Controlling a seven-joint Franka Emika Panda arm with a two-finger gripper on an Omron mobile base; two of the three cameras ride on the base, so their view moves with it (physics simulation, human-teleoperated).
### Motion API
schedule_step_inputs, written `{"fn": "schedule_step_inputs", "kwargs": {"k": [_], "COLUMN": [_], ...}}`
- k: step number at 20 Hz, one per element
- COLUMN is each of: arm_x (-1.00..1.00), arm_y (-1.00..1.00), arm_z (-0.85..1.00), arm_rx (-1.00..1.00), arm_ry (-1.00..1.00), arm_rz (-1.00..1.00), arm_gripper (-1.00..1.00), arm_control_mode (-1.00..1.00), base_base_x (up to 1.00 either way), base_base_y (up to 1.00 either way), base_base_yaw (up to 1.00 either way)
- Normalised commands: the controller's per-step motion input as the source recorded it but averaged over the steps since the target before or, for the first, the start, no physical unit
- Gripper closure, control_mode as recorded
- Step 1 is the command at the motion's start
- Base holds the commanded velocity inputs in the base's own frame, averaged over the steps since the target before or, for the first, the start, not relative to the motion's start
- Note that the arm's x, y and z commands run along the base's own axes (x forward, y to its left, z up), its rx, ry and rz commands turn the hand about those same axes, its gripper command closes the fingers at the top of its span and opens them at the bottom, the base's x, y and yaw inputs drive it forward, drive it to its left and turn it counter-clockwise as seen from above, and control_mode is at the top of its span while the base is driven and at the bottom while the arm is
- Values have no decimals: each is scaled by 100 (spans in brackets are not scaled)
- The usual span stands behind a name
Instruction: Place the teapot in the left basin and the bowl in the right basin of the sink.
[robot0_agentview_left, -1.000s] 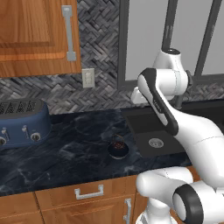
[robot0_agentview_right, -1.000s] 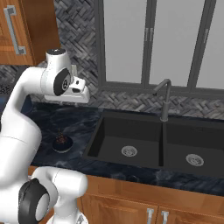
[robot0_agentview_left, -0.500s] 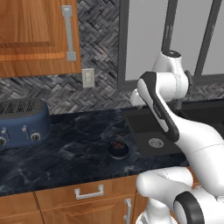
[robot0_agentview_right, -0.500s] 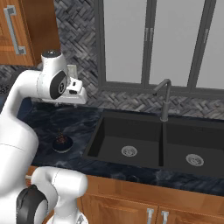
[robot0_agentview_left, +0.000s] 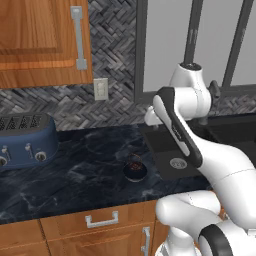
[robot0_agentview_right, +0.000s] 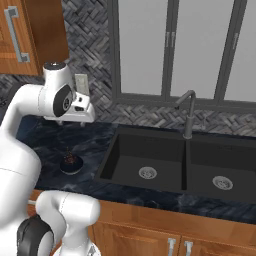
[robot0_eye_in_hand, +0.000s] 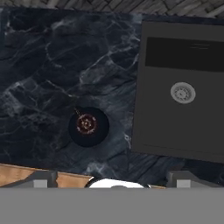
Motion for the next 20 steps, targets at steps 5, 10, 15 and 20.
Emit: {"fn": "schedule_step_inputs", "kwargs": {"k": [5,10,15,20], "arm_x": [2,0,0,-2], "arm_y": [14,11,11,7], "arm_z": [-13,-15,-17,-19], "arm_rx": [0,0,0,0], "arm_ry": [19,14,12,1], "arm_rz": [0,0,4,8], "arm_gripper": [-100,-100,-100,-100], "arm_control_mode": [-100,-100,-100,-100], "base_base_x": [0,0,0,0], "base_base_y": [0,0,0,0], "base_base_yaw": [0,0,0,0]}}
